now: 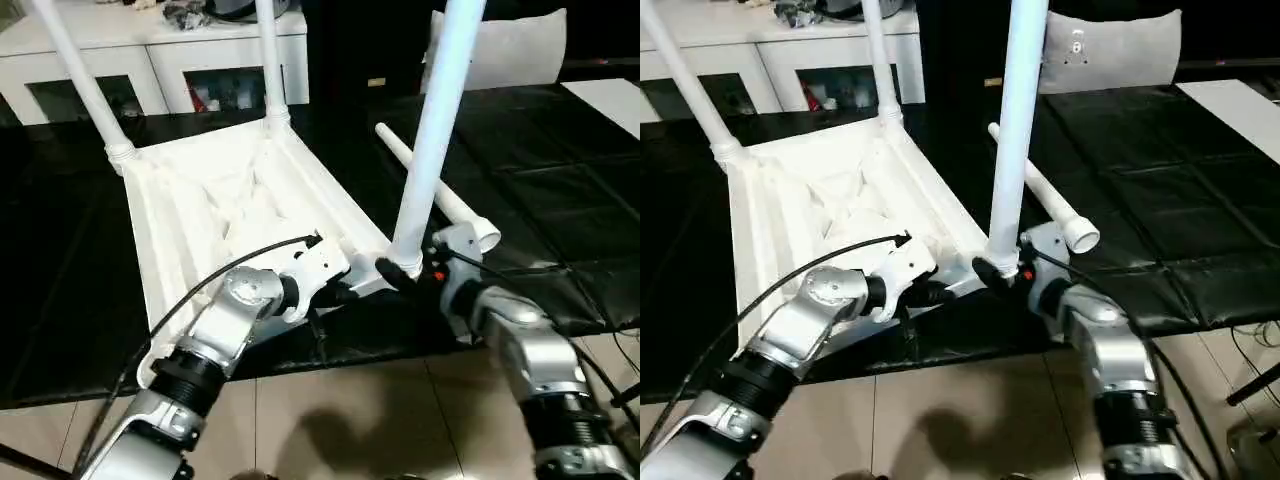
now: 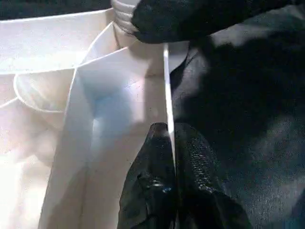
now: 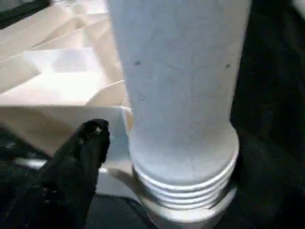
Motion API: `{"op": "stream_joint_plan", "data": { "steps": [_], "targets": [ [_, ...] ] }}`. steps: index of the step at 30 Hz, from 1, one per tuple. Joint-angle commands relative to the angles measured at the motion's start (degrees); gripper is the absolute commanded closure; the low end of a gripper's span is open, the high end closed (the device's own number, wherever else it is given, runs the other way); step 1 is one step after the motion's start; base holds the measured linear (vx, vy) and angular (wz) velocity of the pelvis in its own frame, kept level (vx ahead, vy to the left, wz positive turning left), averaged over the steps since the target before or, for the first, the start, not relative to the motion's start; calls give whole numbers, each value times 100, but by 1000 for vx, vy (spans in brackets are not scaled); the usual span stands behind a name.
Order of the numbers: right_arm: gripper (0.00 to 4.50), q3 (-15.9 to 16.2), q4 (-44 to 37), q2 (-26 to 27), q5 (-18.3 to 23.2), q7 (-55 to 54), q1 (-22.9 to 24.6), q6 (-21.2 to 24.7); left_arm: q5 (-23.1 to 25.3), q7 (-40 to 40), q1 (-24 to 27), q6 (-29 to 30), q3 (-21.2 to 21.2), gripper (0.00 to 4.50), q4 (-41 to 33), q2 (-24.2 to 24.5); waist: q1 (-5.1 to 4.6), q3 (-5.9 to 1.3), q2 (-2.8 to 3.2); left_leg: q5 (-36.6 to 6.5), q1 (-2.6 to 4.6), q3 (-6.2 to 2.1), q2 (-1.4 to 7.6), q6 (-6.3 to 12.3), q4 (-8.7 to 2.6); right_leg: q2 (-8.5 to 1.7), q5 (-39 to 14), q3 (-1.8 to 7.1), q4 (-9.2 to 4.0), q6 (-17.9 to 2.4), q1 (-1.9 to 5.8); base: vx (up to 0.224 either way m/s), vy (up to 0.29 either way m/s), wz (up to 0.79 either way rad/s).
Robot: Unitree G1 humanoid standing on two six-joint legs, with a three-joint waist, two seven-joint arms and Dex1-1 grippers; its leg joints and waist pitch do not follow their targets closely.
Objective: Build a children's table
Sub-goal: Rotate leg to tighten
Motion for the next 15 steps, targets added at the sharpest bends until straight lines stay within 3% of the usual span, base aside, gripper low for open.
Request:
{"op": "stream_joint_plan", "data": {
  "steps": [1, 5, 10, 11, 14, 15],
  "targets": [
    [7, 202, -177, -150, 133, 597, -26, -236, -27, -358, -1, -303, -216, 450, 36, 125, 40, -372, -119, -1259, 0, -34, 157, 404, -343, -274, -1393, 209, -441, -1084, 291, 0, 0, 0],
    [7, 379, -81, -892, 98, 1669, -151, -340, -115, -1189, -88, -882, -324, 450, 150, 589, 101, -382, -115, -1165, 6, -30, 171, 532, -318, -277, -1282, 192, -415, -1209, 304, 0, 0, 0],
    [7, 627, -1, -1352, 178, 2623, -283, -468, -131, -1862, -116, -1272, -507, 450, 128, 975, 188, -371, -98, -1315, 42, -19, 215, 437, -333, -274, -1364, 203, -390, -1293, 278, 0, 0, 0],
    [24, 704, 22, -1455, 203, 2891, -316, -529, -119, -2007, -120, -1388, -561, 450, 137, 1066, 200, -375, -122, -1359, 50, -19, 219, 429, -333, -274, -1372, 200, -384, -1301, 282, 0, 0, 0],
    [35, 832, 53, -1579, 198, 3226, -344, -615, -96, -2211, -119, -1560, -646, 450, 146, 1176, 235, -375, -110, -1343, 47, -20, 226, 423, -330, -289, -1352, 212, -376, -1319, 279, 0, 0, 0],
    [55, 891, 70, -1636, 205, 3378, -352, -634, -102, -2328, -115, -1649, -688, 450, 147, 1225, 263, -372, -172, -1296, 45, -16, 227, 448, -327, -298, -1396, 214, -370, -1316, 281, 0, 0, 0]
  ]
}}
